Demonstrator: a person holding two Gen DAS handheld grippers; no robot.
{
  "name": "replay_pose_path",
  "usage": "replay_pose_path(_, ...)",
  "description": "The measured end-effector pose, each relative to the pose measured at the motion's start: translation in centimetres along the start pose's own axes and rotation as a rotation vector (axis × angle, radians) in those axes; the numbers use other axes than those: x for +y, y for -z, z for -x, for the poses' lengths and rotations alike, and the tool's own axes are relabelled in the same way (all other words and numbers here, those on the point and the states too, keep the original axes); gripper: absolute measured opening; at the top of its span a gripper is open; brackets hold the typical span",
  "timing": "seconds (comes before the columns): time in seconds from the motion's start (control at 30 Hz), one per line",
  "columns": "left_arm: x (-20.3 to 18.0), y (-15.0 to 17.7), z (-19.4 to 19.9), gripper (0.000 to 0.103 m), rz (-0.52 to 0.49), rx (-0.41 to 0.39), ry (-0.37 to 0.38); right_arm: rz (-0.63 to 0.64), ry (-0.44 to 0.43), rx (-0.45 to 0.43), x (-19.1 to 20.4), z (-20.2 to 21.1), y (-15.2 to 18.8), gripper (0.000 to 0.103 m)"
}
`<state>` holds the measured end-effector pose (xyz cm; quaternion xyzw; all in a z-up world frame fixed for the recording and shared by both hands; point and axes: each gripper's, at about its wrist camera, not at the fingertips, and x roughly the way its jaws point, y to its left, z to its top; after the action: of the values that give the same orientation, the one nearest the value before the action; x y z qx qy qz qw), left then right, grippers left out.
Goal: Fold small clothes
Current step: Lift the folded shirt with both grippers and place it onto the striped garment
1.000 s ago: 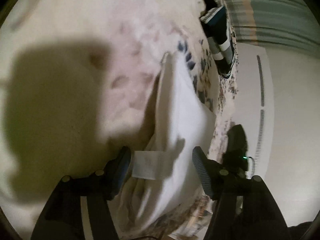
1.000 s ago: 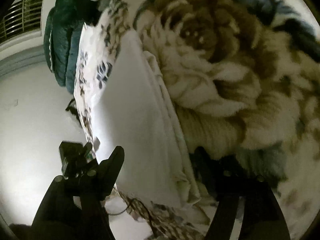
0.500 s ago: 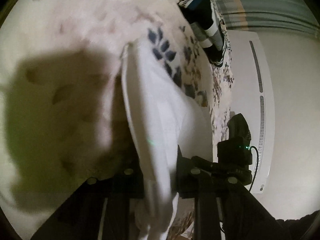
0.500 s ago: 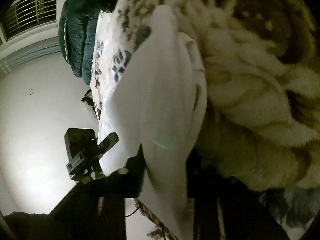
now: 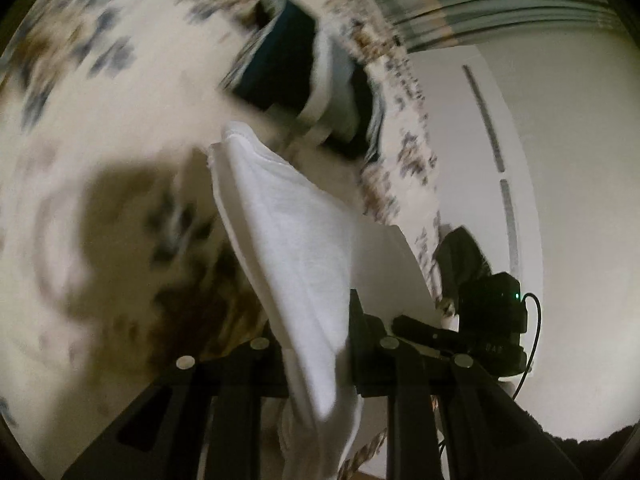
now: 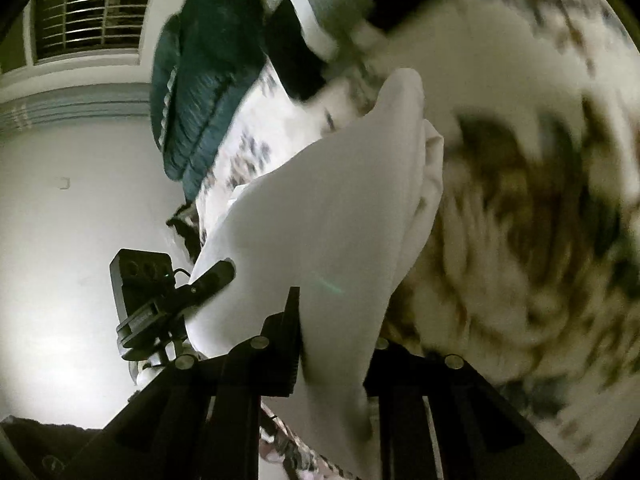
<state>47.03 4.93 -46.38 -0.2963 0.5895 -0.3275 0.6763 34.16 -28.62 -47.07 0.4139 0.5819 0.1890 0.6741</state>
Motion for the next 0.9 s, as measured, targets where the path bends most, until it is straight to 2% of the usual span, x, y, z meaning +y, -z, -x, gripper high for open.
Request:
replay_pose_path(0.13,-3.1,-6.5,-1.4,0.017,-0.037,-0.059,0.011,0.057,0.009,-0.060,2.6,2.5,-7.0,0.017)
replay_pose_path(0.27,-4.0,-13.9,-3.3,0.017,-0.056,-0.120,0.021,0.130,0.019,-0.108,4.3,3.6,-15.9,0.017)
replay_pose_path(0.4,-3.5,-20.8,-6.1,0.017,-0.064,-0.163,0.012,0.185,0.037,-0.121,4.8,2.6,-24.2,0.017)
replay_pose_path(0.5,-3.0,-24.3,-8.7,0.017,-0.077,-0.177,-0.021,0.198,0.056,-0.118,4.1,0.9,-29.6,0.017)
replay_pose_path(0.63,-0.9,-27.1,-12.1,0.018,-0.059,-0.155,-0.077,0.204,0.117,-0.082,3.0,-2.1,-35.3,0.017)
replay_pose_path(0.77,-0.1,-27.6,-14.0,0.022,-0.064,-0.107,-0.150,0.221,0.172,-0.034,2.3,-4.3,-37.6,0.017)
replay_pose_path(0.83,-0.4,-27.3,-13.7,0.023,-0.073,-0.109,-0.175,0.232,0.197,-0.013,2.0,-4.9,-37.8,0.022)
replay_pose_path(0.87,-0.8,-26.9,-13.4,0.024,-0.082,-0.118,-0.204,0.241,0.221,-0.007,2.0,-4.9,-37.7,0.028)
replay_pose_path(0.9,-1.2,-26.6,-13.1,0.028,-0.096,-0.128,-0.249,0.256,0.264,-0.007,2.2,-4.8,-37.6,0.044)
